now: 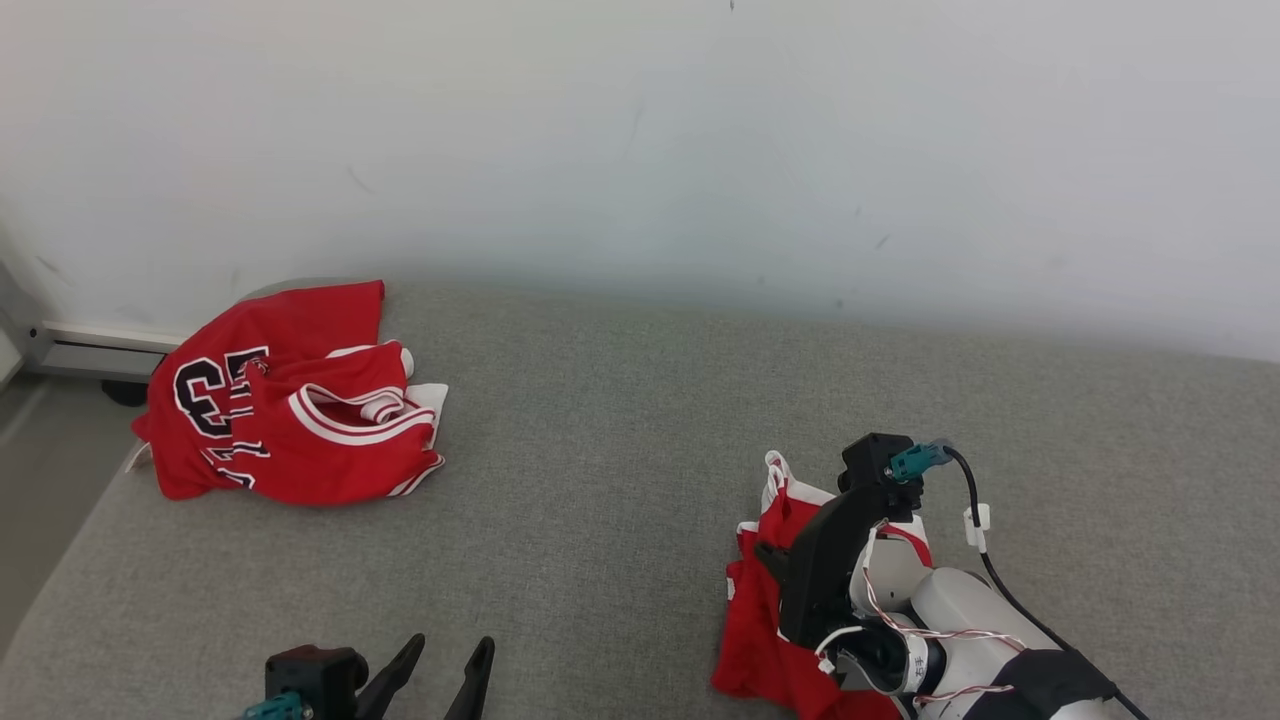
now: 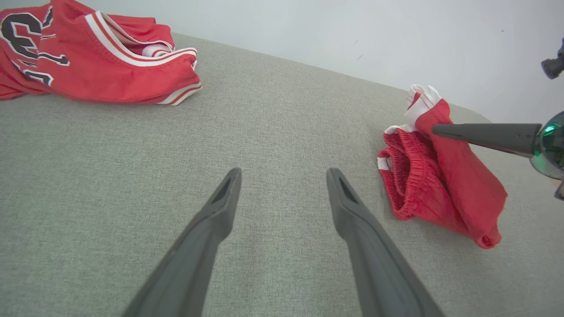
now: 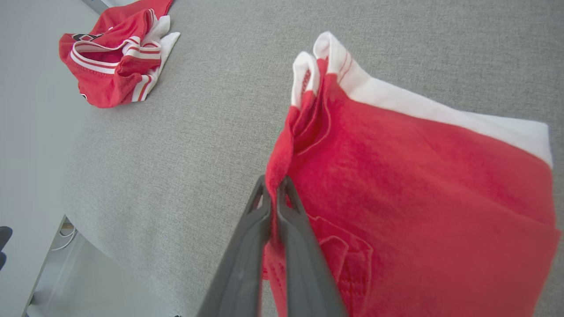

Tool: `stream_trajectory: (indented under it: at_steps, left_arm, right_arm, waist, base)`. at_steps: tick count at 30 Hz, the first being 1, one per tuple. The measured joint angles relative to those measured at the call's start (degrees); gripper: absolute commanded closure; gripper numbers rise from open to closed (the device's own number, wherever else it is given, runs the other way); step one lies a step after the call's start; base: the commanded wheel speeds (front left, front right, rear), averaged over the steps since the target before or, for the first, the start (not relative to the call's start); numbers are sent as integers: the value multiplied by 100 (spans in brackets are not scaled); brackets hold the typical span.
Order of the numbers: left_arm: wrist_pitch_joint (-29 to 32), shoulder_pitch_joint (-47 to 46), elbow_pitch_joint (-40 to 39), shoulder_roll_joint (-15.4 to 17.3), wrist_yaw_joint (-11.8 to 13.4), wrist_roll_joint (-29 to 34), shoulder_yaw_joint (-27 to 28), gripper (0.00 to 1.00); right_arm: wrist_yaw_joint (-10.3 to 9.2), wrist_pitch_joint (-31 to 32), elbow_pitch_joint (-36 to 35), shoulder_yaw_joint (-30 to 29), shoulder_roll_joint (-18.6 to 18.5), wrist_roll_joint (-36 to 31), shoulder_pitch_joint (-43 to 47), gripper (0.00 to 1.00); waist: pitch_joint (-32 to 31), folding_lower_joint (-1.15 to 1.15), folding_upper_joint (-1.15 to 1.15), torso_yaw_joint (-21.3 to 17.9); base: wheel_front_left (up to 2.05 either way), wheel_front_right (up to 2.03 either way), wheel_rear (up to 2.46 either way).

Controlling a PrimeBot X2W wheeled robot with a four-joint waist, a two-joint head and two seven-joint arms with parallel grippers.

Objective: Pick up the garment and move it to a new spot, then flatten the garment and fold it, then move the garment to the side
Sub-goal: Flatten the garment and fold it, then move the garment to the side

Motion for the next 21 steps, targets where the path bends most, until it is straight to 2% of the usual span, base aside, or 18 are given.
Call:
stream_trajectory:
  at_steps: [2, 3, 4, 10, 14, 21]
  left_arm:
    - [0, 0, 0, 0, 0, 0, 5, 0]
    - [-1, 0, 1, 3, 0, 0, 12, 0]
    - [-1, 0, 3, 4, 0, 0, 20, 0]
    - [-38, 14, 5, 12, 0, -1, 83, 0]
    - [-58, 21, 4, 46, 3, -1, 170, 0]
    - [-103, 158, -14, 38, 4, -1, 214, 0]
  right_arm:
    - [-2, -48, 48, 48, 0, 75, -19, 100]
    - [-4, -77, 62, 70, 0, 105, -34, 65]
    - [-5, -133, 63, 75, 0, 174, -54, 0]
    - [-5, -244, 121, 78, 2, 234, -164, 0]
    - [-5, -401, 328, -134, -24, -147, -230, 0]
    - [-7, -791, 538, -510, -525, -671, -88, 0]
  waist:
    - [7, 0, 0, 9]
    - [10, 0, 0, 9]
    - [12, 0, 0, 8]
    - [17, 0, 0, -33]
    - [2, 0, 0, -125]
    - [-36, 0, 0, -328]
  base:
    - [0, 0, 0]
    - [0, 0, 0]
    - [0, 0, 0]
    - [0, 0, 0]
    - [0, 0, 0]
    - [0, 0, 0]
